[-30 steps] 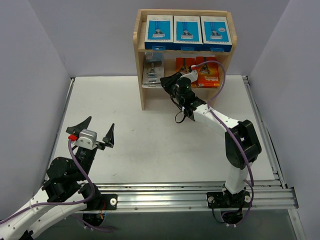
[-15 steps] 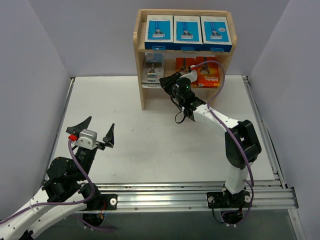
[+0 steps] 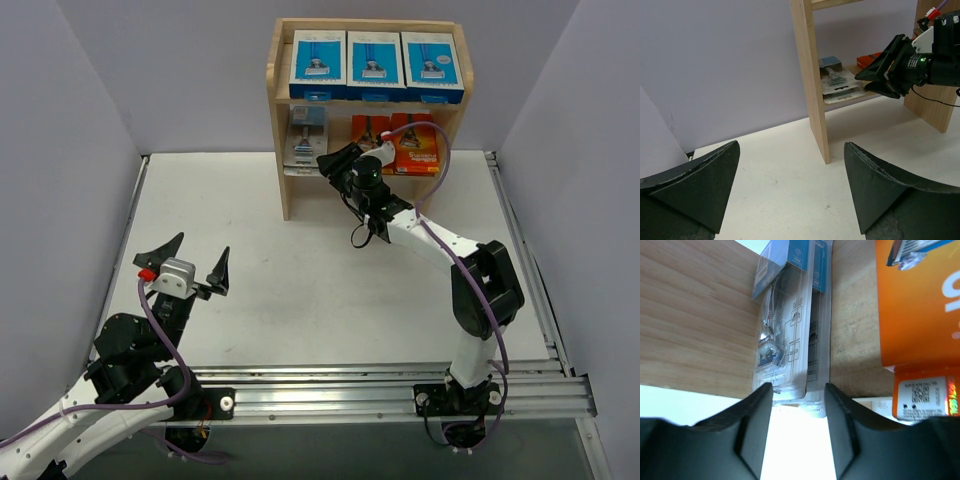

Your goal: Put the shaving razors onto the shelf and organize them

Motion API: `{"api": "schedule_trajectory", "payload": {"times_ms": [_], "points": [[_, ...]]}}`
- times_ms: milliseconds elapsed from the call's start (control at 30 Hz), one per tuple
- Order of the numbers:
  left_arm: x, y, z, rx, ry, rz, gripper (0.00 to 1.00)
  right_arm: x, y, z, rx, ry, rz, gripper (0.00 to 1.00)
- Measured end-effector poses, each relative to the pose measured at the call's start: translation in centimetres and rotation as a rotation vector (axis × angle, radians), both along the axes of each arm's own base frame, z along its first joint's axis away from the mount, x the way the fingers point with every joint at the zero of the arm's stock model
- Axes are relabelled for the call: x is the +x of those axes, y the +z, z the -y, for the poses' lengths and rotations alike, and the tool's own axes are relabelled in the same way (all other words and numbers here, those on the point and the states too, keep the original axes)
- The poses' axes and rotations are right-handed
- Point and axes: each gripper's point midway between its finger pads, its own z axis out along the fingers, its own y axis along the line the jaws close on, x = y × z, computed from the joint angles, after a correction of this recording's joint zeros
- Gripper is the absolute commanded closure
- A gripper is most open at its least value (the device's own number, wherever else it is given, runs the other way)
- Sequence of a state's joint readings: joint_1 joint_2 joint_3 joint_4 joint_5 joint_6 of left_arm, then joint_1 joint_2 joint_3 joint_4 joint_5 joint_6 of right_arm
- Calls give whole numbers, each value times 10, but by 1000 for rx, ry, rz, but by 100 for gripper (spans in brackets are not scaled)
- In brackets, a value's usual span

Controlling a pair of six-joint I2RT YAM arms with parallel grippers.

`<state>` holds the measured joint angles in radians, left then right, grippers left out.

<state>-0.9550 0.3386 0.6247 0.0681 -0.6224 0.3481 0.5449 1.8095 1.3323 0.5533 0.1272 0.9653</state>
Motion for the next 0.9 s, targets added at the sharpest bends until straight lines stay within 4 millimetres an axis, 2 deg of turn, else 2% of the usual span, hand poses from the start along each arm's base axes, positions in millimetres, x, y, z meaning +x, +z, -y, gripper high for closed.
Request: {"api": "schedule_trajectory", "payload": {"times_ms": [167,467,533,700,900], "points": [[1,-2,1,8,1,-6,6,-6,3,5,-8,-3,-2,46],[2,-4,3,19,3,-11,6,-22,26,15,-27,1,21,37],[3,-4,2,19,9,-12,6,-30,32,19,-31,2,25,28],[5,-6,2,35,21,-18,6,-63,47,36,-88,14,34,22],[14,-18,7,92,58,-56,5,-113,60,73,-240,21,43,19]]}}
